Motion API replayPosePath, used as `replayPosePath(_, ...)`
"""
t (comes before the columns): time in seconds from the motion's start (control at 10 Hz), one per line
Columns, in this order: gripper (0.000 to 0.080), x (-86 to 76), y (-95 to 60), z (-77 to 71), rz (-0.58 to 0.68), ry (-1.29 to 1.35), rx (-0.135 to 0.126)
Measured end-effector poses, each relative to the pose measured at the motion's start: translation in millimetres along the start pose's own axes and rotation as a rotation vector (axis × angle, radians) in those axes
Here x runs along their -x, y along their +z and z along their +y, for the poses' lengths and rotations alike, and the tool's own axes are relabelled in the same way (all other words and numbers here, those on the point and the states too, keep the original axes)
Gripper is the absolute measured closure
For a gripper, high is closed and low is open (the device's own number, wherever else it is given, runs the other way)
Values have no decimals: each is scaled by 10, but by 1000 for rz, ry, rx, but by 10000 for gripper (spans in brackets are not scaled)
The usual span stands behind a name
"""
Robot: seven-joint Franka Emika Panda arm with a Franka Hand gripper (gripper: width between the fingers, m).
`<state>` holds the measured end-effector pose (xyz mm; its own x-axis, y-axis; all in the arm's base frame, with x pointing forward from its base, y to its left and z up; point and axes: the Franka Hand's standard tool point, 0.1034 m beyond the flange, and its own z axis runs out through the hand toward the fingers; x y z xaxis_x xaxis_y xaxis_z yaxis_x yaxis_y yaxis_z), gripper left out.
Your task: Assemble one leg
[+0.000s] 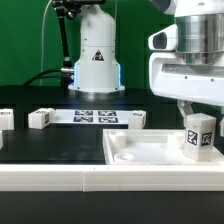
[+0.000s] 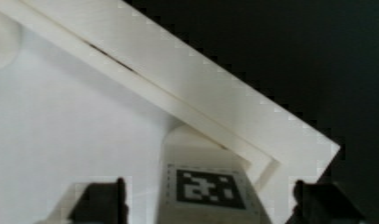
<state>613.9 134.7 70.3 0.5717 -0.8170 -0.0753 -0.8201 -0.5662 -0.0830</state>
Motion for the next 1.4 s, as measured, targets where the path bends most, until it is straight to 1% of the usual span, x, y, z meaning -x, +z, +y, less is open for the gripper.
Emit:
replayPosePath(0.1,188,12,0,-7,0,-45,0)
replayPosePath(0.2,188,-6,-7,-5,2,-192,2)
replayPosePath(0.3,157,-36,-20,-5,3,-326,3)
replayPosePath(0.6,151,-177,-35,34,6,-663,14)
replayPosePath(0.7,150,-185,-48,25,11,-765,24)
replayPosePath(1.0,150,-146,-60,-2,27,-1058,73)
replayPosePath(1.2,150,-180,-57,11,33,-1167,75)
replayPosePath(1.4,150,-198,-57,11,38,-1169,71)
